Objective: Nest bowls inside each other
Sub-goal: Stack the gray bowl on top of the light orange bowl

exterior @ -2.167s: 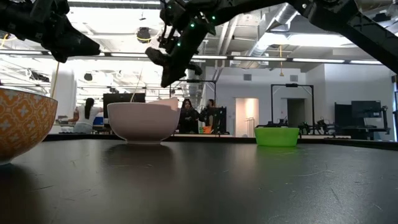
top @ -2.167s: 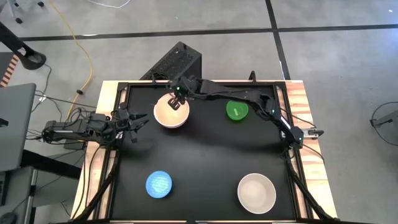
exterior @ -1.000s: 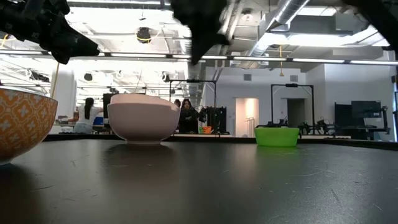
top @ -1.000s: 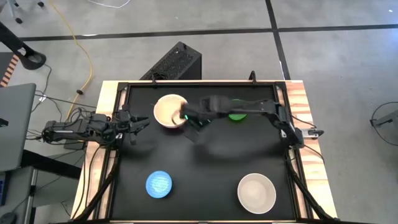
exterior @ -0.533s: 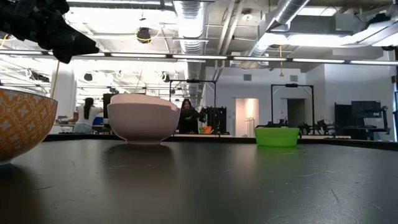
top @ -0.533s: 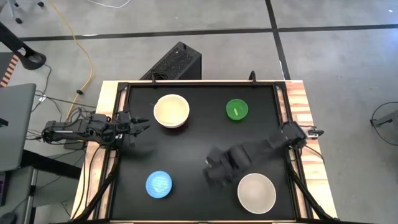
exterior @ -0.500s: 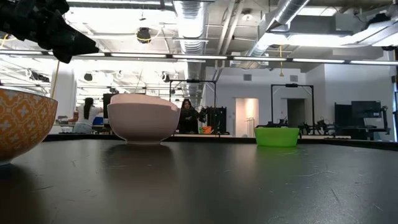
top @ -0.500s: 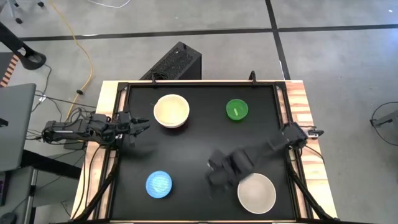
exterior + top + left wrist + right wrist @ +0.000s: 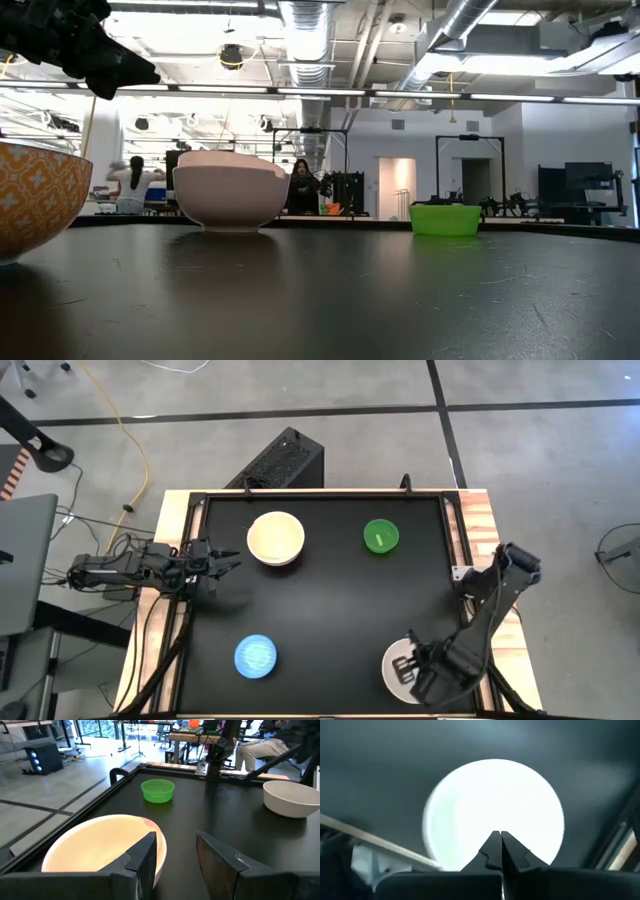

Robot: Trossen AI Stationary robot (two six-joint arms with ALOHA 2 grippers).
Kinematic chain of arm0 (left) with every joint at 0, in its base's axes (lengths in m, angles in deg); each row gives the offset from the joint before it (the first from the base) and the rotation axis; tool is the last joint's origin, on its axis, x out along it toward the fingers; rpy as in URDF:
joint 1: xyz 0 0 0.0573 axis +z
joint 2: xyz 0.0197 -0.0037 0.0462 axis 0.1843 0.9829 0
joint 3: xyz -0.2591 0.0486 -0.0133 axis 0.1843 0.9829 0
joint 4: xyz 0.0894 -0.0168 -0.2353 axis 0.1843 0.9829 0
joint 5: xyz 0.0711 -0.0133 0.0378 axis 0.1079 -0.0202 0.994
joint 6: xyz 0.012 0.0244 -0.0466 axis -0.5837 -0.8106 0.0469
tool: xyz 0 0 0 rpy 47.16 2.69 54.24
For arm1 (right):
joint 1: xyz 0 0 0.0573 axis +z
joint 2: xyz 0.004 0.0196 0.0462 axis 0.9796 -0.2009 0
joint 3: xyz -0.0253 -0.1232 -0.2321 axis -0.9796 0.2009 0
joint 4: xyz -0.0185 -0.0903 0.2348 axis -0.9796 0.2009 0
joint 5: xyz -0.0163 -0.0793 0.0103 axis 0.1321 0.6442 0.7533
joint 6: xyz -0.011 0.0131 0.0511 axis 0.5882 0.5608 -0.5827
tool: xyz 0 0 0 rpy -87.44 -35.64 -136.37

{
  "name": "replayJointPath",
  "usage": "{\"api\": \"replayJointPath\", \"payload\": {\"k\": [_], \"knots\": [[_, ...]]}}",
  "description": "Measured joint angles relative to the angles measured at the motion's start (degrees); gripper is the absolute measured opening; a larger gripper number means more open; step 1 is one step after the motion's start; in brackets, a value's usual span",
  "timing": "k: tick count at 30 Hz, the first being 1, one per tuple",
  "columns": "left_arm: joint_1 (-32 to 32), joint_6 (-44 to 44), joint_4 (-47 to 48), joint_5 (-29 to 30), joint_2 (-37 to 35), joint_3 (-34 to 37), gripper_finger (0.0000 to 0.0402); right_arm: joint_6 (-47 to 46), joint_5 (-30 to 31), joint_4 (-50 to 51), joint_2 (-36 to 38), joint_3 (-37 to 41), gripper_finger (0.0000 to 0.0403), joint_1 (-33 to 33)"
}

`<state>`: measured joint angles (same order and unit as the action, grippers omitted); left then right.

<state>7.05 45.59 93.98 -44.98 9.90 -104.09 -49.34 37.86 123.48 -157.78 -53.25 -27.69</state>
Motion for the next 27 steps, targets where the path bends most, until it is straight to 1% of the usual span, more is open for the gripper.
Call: {"api": "replayJointPath", "payload": {"k": [3, 5, 7, 10, 13, 16, 18, 22, 27], "knots": [[0.02, 0.06, -0.33, 0.00, 0.00, 0.00, 0.0128, -2.70, -2.91, -1.31, 3.78, 7.70, 0.0014, 0.05], [0.01, 0.84, -0.48, 0.01, 0.00, 0.00, 0.0128, -2.85, -4.95, -3.36, 6.15, 11.69, 0.0031, -0.94], [0.00, 0.93, -0.46, 0.02, 0.00, 0.00, 0.0128, -1.18, -5.70, -6.93, 7.91, 14.82, 0.0059, -2.26], [0.02, 0.98, -0.49, 0.02, 0.00, 0.00, 0.0128, 3.46, -7.24, -12.13, 9.68, 18.58, 0.0111, -4.29], [0.00, 0.79, -0.49, 0.04, 0.00, 0.00, 0.0128, 8.27, -8.90, -14.25, 10.61, 21.58, 0.0164, -5.65], [0.01, 0.69, -0.46, 0.07, 0.00, 0.00, 0.0128, 11.65, -11.99, -16.88, 11.00, 24.68, 0.0198, -6.59], [0.00, 0.68, -0.44, 0.07, 0.00, 0.00, 0.0128, 13.88, -12.97, -19.06, 11.12, 26.22, 0.0206, -7.18], [0.01, 0.74, -0.42, 0.11, 0.00, 0.00, 0.0128, 17.52, -16.18, -21.49, 11.14, 29.33, 0.0205, -8.02], [0.02, 0.79, -0.42, 0.13, 0.00, 0.00, 0.0128, 20.48, -16.53, -21.49, 11.14, 31.09, 0.0197, -8.25]]}}
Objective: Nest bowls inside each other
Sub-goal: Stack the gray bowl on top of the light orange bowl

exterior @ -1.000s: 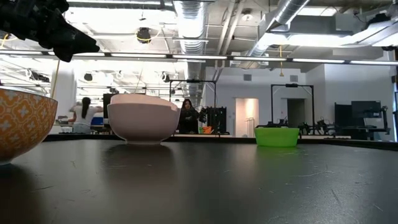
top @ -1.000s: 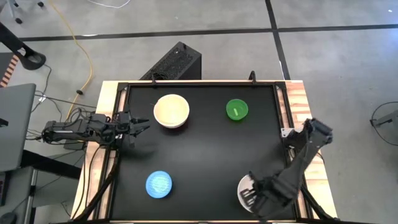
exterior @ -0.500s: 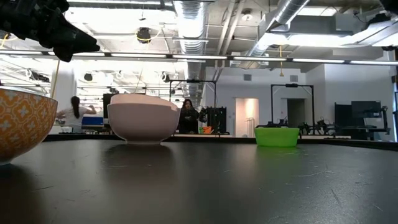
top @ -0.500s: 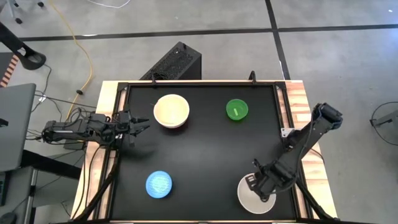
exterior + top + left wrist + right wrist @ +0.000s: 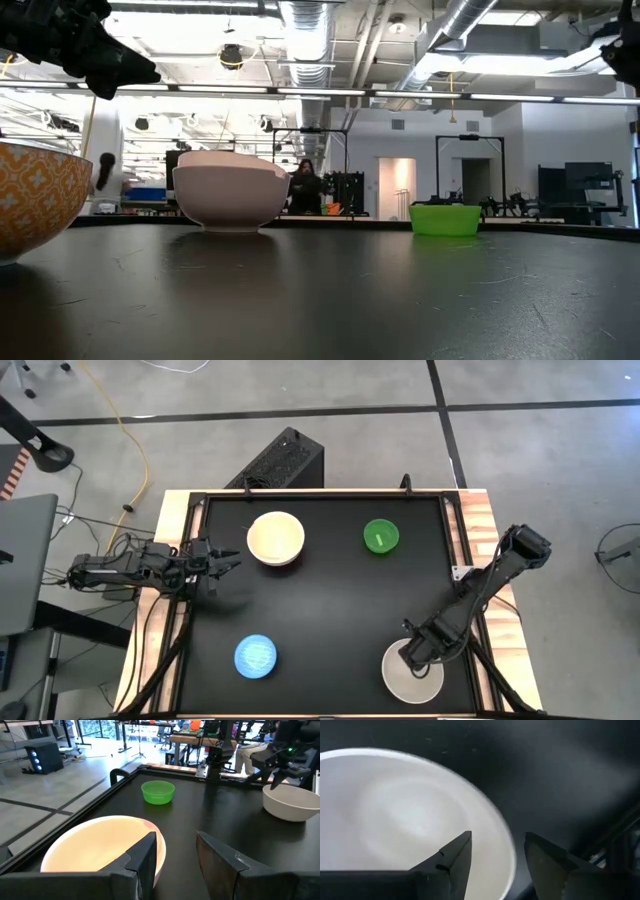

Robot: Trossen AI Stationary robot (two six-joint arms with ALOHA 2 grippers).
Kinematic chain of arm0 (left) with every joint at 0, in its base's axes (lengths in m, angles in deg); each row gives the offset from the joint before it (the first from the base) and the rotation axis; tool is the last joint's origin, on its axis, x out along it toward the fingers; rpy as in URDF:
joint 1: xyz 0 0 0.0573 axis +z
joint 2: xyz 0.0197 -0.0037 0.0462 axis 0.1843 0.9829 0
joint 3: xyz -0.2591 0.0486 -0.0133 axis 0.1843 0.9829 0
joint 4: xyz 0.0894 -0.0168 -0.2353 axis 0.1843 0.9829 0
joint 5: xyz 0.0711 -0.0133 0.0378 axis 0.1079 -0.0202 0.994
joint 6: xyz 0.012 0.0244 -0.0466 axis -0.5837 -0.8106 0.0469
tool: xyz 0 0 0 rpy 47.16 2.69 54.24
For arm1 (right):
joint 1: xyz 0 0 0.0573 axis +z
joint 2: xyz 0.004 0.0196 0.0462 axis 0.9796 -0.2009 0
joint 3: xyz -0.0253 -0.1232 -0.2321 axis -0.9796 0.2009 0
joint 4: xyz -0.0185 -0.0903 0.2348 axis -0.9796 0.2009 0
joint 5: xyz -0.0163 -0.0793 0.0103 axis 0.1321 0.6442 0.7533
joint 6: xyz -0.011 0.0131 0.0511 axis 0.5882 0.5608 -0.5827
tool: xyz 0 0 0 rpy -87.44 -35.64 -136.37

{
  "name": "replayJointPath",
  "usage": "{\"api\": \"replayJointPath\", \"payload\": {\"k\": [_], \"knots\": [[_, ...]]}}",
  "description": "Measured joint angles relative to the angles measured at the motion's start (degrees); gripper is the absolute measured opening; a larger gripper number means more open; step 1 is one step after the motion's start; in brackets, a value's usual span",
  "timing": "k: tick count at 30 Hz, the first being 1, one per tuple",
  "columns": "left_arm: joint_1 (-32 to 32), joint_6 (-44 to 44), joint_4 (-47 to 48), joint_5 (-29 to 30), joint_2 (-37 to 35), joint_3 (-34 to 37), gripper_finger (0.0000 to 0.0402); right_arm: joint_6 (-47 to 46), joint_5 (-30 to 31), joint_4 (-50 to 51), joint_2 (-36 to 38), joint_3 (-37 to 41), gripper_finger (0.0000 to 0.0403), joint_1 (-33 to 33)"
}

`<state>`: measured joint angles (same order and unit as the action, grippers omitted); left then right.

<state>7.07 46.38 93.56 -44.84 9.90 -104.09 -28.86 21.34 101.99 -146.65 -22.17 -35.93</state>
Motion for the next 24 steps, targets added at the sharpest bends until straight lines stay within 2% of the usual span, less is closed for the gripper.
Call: {"api": "replayJointPath", "payload": {"k": [11, 14, 20, 24], "knots": [[-0.02, 0.02, 0.02, 0.41, 0.02, 0.00, 0.0128, 5.99, -1.55, -7.27, 0.00, 6.12, 0.0188, -0.78], [-0.01, 0.03, 0.02, 0.40, 0.01, 0.00, 0.0128, 8.90, -1.55, -8.08, -0.02, 6.35, 0.0155, -1.91], [0.00, 0.04, 0.04, 0.41, 0.02, 0.00, 0.0128, 13.77, -3.31, -8.88, 0.30, 6.13, 0.0025, -4.76], [0.00, 0.04, 0.03, 0.41, 0.02, 0.00, 0.0128, 15.03, -4.58, -8.00, 3.60, 5.58, 0.0020, -8.12]]}}
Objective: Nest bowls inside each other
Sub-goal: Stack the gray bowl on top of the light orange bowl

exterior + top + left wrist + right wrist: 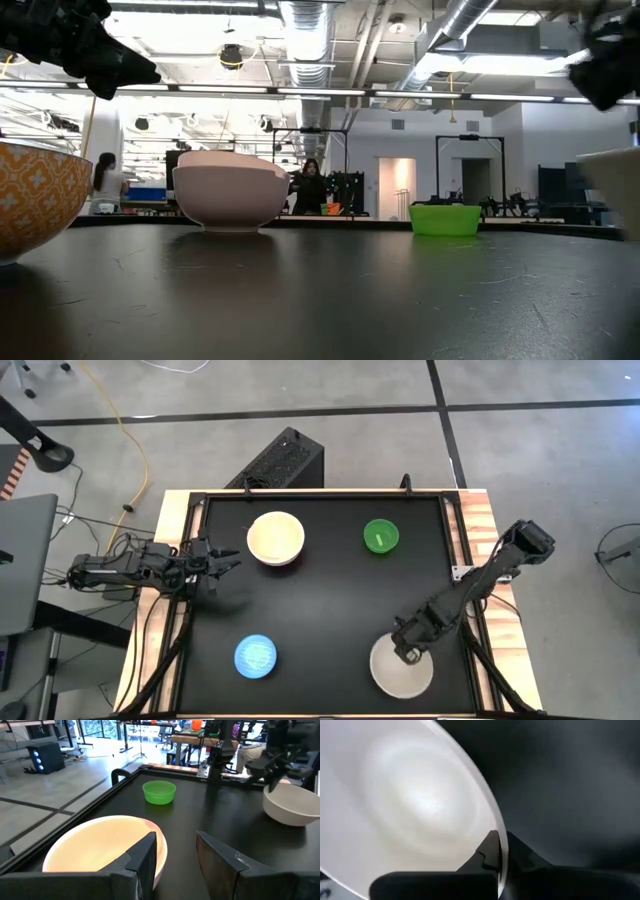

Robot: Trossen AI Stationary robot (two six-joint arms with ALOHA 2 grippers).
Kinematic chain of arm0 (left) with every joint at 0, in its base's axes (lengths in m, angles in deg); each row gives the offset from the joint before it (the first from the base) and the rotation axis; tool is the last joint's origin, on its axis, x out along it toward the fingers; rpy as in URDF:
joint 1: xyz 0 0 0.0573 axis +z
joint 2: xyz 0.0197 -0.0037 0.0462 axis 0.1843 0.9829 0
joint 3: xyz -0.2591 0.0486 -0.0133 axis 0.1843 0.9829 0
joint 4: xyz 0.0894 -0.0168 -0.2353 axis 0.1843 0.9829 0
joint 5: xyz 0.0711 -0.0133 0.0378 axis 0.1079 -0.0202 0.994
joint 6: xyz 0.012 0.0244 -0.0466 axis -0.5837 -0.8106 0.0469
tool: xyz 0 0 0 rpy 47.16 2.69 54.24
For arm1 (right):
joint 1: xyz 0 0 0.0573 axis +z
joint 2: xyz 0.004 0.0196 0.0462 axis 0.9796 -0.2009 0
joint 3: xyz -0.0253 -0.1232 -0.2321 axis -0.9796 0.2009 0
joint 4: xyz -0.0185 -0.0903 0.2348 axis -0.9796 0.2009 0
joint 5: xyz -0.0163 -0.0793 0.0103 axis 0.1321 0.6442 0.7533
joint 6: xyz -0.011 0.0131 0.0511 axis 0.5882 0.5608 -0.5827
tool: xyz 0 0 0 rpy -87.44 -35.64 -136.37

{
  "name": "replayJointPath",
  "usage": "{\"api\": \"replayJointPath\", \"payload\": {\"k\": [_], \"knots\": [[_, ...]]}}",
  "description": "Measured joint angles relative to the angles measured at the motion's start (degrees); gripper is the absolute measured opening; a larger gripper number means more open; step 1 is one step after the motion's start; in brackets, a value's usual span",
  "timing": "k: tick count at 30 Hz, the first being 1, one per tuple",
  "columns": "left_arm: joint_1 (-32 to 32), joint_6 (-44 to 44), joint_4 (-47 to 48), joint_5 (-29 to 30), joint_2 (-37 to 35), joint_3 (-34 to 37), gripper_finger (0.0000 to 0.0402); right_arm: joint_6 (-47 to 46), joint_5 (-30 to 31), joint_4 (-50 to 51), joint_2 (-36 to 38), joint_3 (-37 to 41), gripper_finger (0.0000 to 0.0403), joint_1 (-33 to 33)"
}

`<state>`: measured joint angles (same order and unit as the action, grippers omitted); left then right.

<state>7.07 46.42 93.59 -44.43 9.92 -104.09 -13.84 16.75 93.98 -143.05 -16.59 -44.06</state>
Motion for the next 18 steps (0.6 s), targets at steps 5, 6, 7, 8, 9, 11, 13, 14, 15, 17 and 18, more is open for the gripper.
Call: {"api": "replayJointPath", "payload": {"k": [5, 6, 7, 8, 9, 11, 13, 14, 15, 17, 18], "knots": [[-0.01, 0.00, -0.03, 0.00, 0.00, 0.00, 0.0128, 0.14, 4.91, 0.61, 6.36, -3.98, 0.0008, -7.19], [-0.01, 0.00, -0.05, 0.00, 0.00, 0.00, 0.0128, 0.18, 6.67, 0.93, 7.28, -4.84, 0.0007, -9.16], [0.00, 0.00, -0.05, 0.00, 0.00, 0.00, 0.0128, 0.27, 7.87, 1.41, 7.85, -5.76, 0.0007, -11.24], [-0.01, 0.00, -0.07, 0.00, 0.00, 0.00, 0.0128, 0.96, 9.02, 1.73, 8.21, -6.65, 0.0007, -13.31], [-0.02, 0.00, -0.10, 0.00, 0.00, 0.00, 0.0128, 2.80, 10.16, 1.91, 8.26, -7.58, 0.0008, -15.39], [0.00, 0.00, -0.25, 0.00, 0.00, 0.00, 0.0128, 8.54, 11.17, 0.77, 7.00, -10.12, 0.0008, -19.75], [0.00, 0.00, -0.23, 0.00, 0.00, 0.00, 0.0128, 14.52, 11.71, -0.52, 4.43, -12.81, 0.0008, -24.05], [0.00, 0.00, -0.23, 0.00, 0.00, 0.00, 0.0128, 17.84, 12.39, -1.90, 2.67, -14.39, 0.0008, -26.03], [-0.02, 0.00, -0.23, 0.00, 0.00, 0.00, 0.0128, 20.99, 12.92, -4.64, 0.72, -16.08, 0.0008, -27.99], [0.00, 0.00, -0.23, 0.00, 0.00, 0.00, 0.0128, 27.03, 13.54, -10.63, -3.81, -20.65, 0.0008, -31.60], [0.00, 0.00, -0.23, 0.00, 0.00, 0.00, 0.0128, 29.71, 13.80, -12.68, -6.13, -23.28, 0.0008, -33.28]]}}
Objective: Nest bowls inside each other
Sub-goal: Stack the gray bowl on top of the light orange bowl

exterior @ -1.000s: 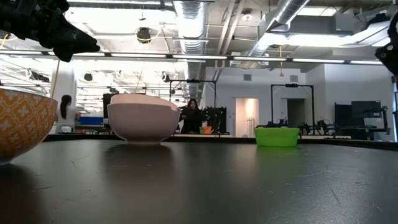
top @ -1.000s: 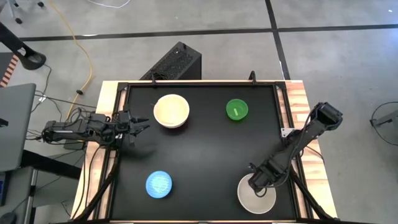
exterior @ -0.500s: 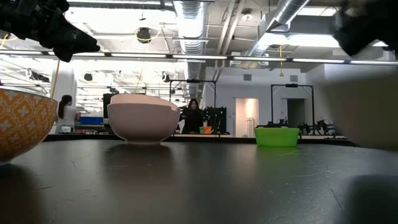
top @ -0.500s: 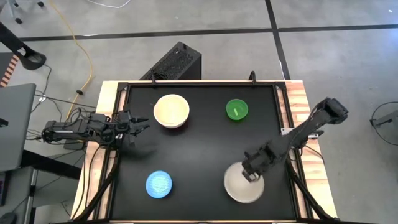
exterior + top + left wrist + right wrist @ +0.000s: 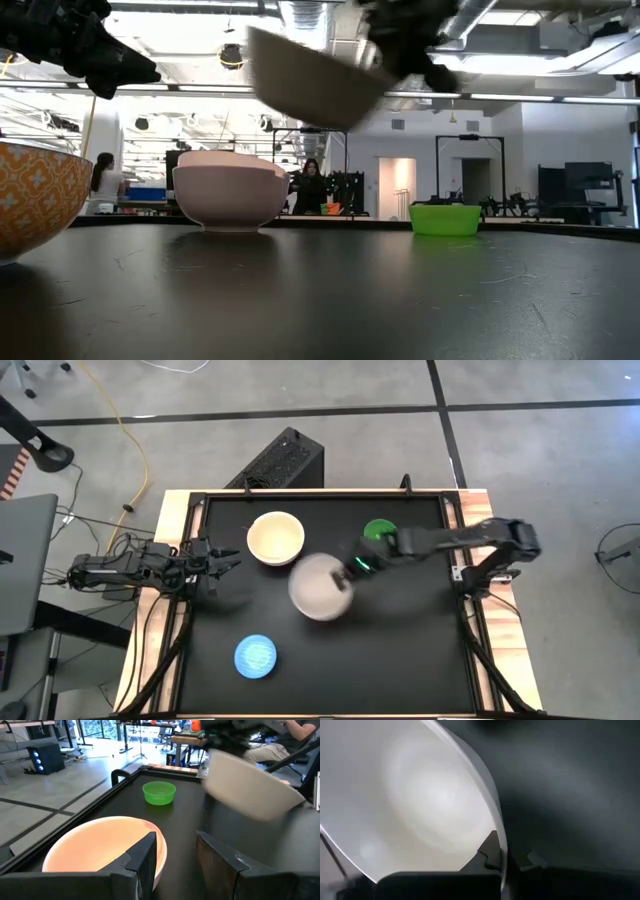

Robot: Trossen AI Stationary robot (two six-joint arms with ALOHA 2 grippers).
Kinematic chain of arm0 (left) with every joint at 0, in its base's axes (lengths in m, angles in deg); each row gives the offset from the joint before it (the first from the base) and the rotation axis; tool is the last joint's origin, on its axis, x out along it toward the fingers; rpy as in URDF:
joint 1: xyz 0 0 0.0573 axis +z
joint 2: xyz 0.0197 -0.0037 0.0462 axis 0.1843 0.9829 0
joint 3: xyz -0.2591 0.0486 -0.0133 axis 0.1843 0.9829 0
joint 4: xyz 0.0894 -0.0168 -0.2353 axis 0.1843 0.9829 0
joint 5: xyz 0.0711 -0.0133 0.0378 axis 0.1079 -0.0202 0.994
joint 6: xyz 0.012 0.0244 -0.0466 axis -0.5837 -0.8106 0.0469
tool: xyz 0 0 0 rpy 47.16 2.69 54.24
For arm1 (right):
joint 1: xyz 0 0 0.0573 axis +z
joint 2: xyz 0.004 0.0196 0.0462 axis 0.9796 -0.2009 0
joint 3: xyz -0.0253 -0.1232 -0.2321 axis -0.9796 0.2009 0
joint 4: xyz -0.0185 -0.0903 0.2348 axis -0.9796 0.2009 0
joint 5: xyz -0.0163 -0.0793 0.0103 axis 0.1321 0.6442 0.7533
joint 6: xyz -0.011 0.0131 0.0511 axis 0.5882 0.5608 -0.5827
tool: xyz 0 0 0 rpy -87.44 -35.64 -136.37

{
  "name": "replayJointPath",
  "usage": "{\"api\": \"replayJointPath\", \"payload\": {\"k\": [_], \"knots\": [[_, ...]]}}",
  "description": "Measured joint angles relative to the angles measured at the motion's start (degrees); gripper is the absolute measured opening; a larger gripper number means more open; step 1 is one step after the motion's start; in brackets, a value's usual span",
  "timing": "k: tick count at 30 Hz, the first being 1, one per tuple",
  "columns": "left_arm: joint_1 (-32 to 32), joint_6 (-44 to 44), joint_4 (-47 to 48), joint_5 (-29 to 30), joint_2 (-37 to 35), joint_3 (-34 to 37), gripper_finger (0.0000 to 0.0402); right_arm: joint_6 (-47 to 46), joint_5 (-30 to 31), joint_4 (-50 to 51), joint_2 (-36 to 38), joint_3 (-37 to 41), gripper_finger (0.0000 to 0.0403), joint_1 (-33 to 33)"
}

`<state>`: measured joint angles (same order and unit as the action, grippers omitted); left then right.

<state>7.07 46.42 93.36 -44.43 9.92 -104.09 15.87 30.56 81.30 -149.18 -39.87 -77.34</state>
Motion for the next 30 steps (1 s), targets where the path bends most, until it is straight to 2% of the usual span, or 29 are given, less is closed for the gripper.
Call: {"api": "replayJointPath", "payload": {"k": [3, 9, 11, 17, 23, 30], "knots": [[-0.02, 0.00, 0.00, 0.00, 0.00, 0.00, 0.0128, 4.37, -0.19, -2.63, -7.33, -9.34, 0.0008, -4.71], [-0.02, 0.00, 0.00, -0.39, 0.00, 0.00, 0.0128, 10.73, -8.12, -0.06, -21.86, -27.37, 0.0008, -11.11], [0.00, 0.00, 0.00, -0.42, 0.00, 0.00, 0.0128, 11.67, -10.22, 2.26, -26.00, -32.94, 0.0008, -12.29], [-0.02, 0.00, 0.02, -0.48, 0.00, 0.00, 0.0128, 13.41, -10.47, 13.50, -34.78, -47.84, 0.0008, -14.47], [0.00, -0.65, -0.01, -0.49, 0.00, -0.02, 0.0128, 14.11, -10.65, 19.35, -39.49, -53.86, 0.0008, -15.53], [0.00, -0.65, -0.13, -0.50, -0.01, -0.02, 0.0128, 14.64, -10.59, 17.81, -37.76, -54.07, 0.0008, -17.03]]}}
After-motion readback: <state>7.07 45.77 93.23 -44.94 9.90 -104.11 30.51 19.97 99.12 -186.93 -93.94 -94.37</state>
